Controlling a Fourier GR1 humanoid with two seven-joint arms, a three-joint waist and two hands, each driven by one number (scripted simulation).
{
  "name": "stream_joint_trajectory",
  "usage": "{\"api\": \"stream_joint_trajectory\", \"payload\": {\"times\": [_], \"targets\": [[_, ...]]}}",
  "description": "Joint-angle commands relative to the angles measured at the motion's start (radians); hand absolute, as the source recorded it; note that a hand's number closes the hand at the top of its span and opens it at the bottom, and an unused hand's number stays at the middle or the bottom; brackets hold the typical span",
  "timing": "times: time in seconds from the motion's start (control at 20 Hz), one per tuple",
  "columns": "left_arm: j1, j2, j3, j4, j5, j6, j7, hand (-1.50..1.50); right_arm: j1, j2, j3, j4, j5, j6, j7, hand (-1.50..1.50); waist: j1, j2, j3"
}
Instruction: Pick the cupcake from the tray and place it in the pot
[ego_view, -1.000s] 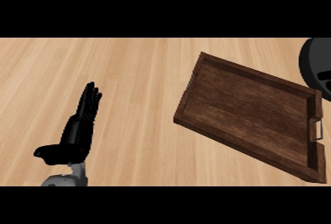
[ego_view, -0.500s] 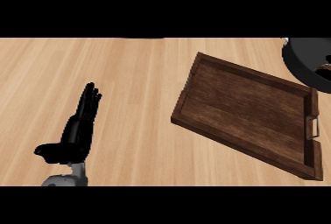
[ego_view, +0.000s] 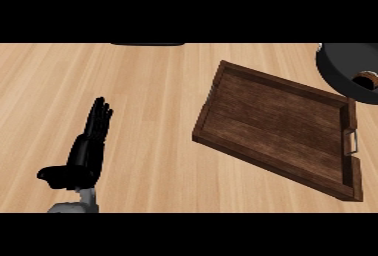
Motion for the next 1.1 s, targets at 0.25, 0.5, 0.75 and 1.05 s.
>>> {"api": "stream_joint_trajectory", "payload": {"times": [0.25, 0.5, 0.75, 1.05], "targets": [[0.015, 0.013, 0.019, -0.008, 0.007, -0.011, 0.001, 0.00, 0.132, 0.019, 0.046, -0.136, -0.286, -0.039, -0.229, -1.50, -0.015, -0.007, -0.003], [-0.020, 0.001, 0.021, -0.013, -0.010, 0.018, 0.035, 0.00, 0.314, 0.090, 0.096, -0.318, -0.374, 0.012, -0.240, -1.50, -0.029, -0.012, -0.004], [0.022, -0.009, 0.008, 0.007, -0.023, 0.012, -0.013, 0.00, 0.425, 0.121, 0.120, -0.465, -0.405, -0.016, -0.204, -1.50, -0.035, -0.014, -0.004], [0.015, -0.023, -0.005, -0.021, -0.029, 0.025, 0.019, 0.00, 0.521, 0.159, 0.099, -0.640, -0.429, -0.048, -0.160, -1.50, -0.036, -0.015, -0.004]]}}
